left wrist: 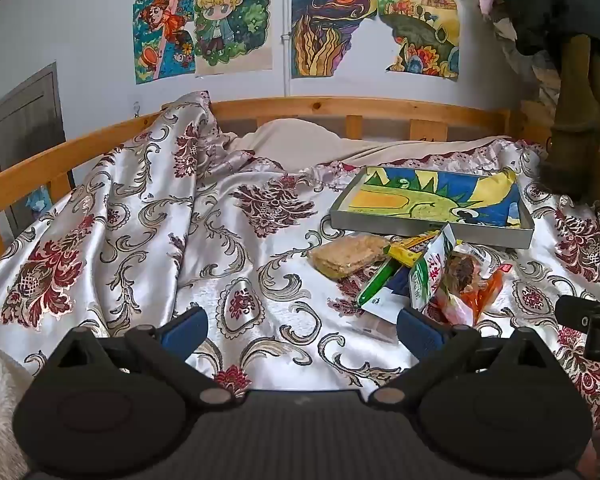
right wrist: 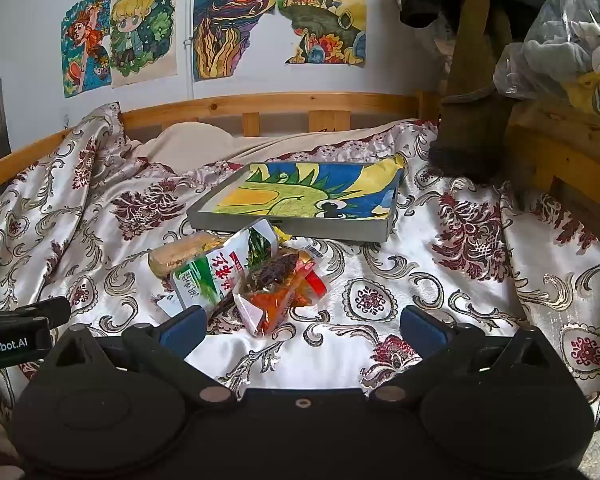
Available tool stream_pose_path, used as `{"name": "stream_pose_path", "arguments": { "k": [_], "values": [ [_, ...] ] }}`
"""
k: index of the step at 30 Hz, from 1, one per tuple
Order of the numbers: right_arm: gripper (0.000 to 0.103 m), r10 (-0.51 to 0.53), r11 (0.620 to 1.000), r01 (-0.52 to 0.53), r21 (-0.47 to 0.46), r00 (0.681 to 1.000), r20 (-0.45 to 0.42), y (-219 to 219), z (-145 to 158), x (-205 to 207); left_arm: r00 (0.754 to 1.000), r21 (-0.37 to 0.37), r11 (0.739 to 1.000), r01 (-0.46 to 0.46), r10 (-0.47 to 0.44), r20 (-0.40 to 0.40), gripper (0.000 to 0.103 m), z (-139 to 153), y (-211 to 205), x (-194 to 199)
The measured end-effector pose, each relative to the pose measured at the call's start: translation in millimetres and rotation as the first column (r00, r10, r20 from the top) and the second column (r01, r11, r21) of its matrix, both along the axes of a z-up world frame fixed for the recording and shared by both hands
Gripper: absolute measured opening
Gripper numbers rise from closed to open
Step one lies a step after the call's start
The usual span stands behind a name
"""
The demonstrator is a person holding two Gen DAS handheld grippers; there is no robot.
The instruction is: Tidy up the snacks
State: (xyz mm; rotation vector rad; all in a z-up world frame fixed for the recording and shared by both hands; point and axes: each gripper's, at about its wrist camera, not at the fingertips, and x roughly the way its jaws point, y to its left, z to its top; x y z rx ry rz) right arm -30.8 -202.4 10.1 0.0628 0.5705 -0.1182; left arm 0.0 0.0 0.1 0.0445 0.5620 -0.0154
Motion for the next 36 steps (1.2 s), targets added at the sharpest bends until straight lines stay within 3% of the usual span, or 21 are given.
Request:
{"name": "stream_pose_path", "arguments": {
  "k": [36],
  "values": [
    [0.102,0.001,1.0,-0.001,-0.005,1.0,0.0,0.3,-0.4,0.5,1.0,0.004,1.0,-0.004,0.004,0.001,0.103,-1.3,-1.1,-1.7]
  ]
}}
